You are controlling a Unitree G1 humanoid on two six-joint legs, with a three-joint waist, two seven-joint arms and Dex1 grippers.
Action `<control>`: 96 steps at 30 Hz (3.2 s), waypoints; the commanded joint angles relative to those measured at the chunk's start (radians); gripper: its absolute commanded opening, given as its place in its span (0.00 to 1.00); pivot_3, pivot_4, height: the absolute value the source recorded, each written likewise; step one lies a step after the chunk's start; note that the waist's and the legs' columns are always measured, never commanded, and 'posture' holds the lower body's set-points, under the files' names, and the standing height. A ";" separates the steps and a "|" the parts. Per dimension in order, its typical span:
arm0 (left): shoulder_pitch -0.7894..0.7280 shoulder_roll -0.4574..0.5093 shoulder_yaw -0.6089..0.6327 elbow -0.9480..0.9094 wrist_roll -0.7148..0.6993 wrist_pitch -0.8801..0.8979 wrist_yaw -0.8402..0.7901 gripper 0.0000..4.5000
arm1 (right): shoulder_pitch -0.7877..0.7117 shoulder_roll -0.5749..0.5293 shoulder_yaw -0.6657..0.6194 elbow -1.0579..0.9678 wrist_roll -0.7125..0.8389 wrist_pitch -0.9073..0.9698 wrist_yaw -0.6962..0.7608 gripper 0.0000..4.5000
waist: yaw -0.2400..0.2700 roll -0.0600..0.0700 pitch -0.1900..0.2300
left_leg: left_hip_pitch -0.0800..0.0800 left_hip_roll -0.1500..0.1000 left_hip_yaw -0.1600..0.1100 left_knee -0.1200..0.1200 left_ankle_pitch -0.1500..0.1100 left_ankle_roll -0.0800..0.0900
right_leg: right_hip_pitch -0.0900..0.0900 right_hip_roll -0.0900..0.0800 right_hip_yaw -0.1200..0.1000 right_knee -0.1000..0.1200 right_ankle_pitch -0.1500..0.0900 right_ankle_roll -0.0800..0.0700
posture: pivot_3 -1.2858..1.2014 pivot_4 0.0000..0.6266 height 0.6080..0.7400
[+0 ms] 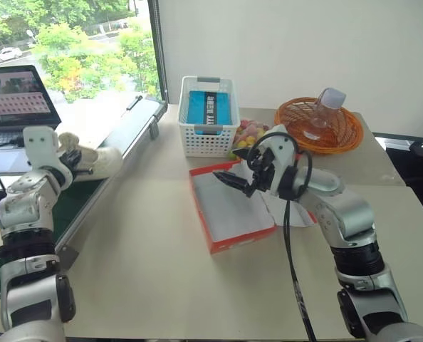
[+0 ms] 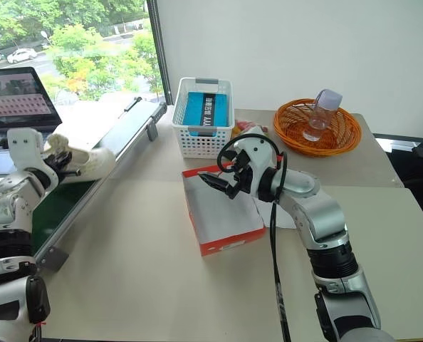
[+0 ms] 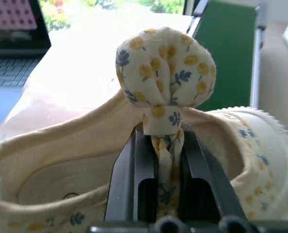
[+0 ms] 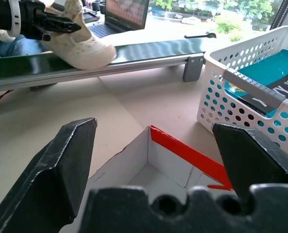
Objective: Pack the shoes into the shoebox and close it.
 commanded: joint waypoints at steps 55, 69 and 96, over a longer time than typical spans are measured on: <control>-0.302 -0.363 -0.517 -0.385 -0.042 0.043 -0.365 0.02 | -0.026 0.068 -0.500 0.189 1.077 0.641 -0.572 0.45 | -0.027 0.002 0.001 | 0.001 -0.001 -0.004 0.000 0.001 0.002 | 0.001 0.002 0.003 0.000 0.000 0.002 | 0.52 0.24 1.00; -0.291 -0.248 -0.471 -0.383 -0.080 0.176 -0.399 0.39 | -0.038 -0.046 -0.455 0.161 1.036 0.585 -0.573 0.10 | -0.027 0.002 0.001 | 0.000 -0.001 -0.004 0.000 0.001 0.002 | 0.001 0.002 0.003 -0.001 0.000 0.002 | 0.52 0.24 1.00; -0.078 0.202 -0.438 -0.546 -0.109 0.109 -0.709 0.64 | -0.083 -0.226 0.022 0.085 0.468 0.609 -0.489 0.10 | -0.019 0.005 0.003 | -0.004 -0.001 -0.003 0.001 0.001 0.003 | -0.002 0.002 0.002 -0.002 -0.001 0.001 | 0.52 0.24 1.00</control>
